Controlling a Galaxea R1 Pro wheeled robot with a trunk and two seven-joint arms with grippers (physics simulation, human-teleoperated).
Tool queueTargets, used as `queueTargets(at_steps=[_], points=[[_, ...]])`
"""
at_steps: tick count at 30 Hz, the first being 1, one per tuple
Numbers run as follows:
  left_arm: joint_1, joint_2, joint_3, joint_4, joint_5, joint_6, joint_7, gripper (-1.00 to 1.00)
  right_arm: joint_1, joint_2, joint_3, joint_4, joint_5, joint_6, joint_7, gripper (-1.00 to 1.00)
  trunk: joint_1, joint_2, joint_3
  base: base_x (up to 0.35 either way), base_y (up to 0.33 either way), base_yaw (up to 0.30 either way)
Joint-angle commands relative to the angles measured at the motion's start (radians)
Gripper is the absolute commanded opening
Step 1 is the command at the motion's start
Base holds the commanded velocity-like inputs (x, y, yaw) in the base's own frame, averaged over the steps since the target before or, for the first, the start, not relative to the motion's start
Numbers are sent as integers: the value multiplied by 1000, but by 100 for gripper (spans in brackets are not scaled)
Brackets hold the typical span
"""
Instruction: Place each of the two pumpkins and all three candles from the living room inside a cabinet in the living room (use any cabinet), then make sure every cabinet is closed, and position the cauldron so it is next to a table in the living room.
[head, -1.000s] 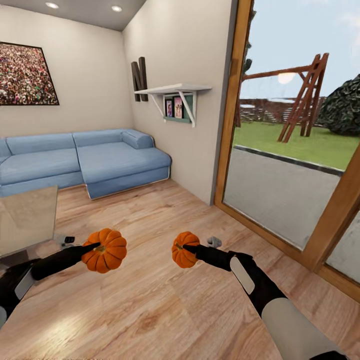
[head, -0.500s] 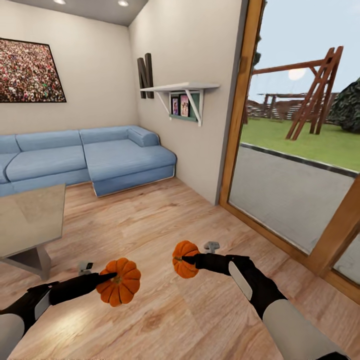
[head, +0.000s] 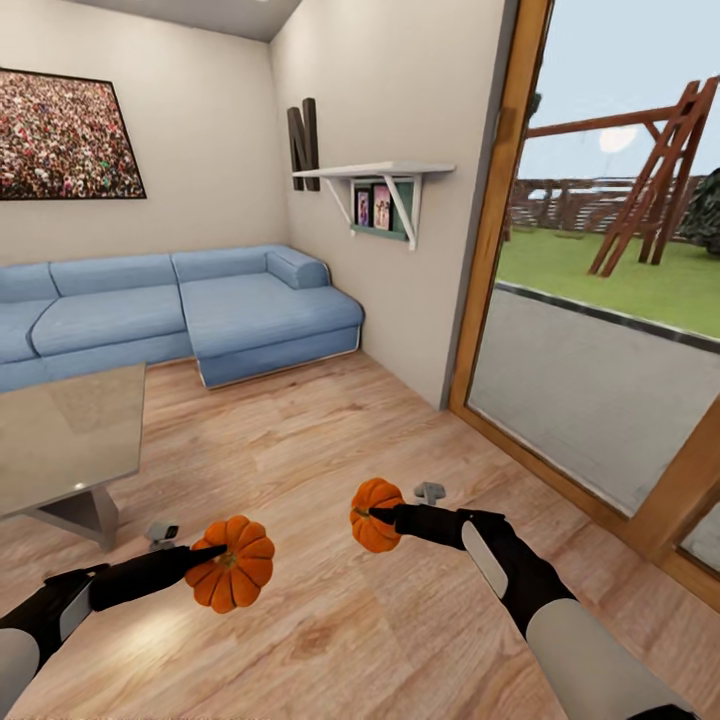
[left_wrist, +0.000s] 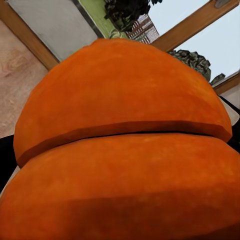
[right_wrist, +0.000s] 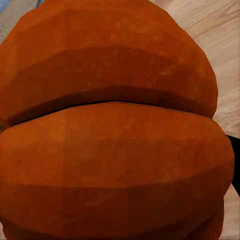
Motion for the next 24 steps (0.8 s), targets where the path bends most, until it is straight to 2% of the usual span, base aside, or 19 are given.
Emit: queueTargets(at_steps=[1, 6, 24], points=[[-1, 1, -8, 0, 8, 11, -3, -100, -1, 0, 0, 0, -4, 5, -2, -100, -4, 7, 1, 0, 0, 79], [-1, 1, -7, -1, 8, 11, -2, -100, 0, 1, 1, 1, -6, -8, 2, -100, -23, 42, 8, 0, 0, 72], [-1, -1, -7, -4, 9, 11, -1, -100, 1, 2, 2, 4, -8, -23, 3, -100, -23, 42, -21, 0, 0, 65]])
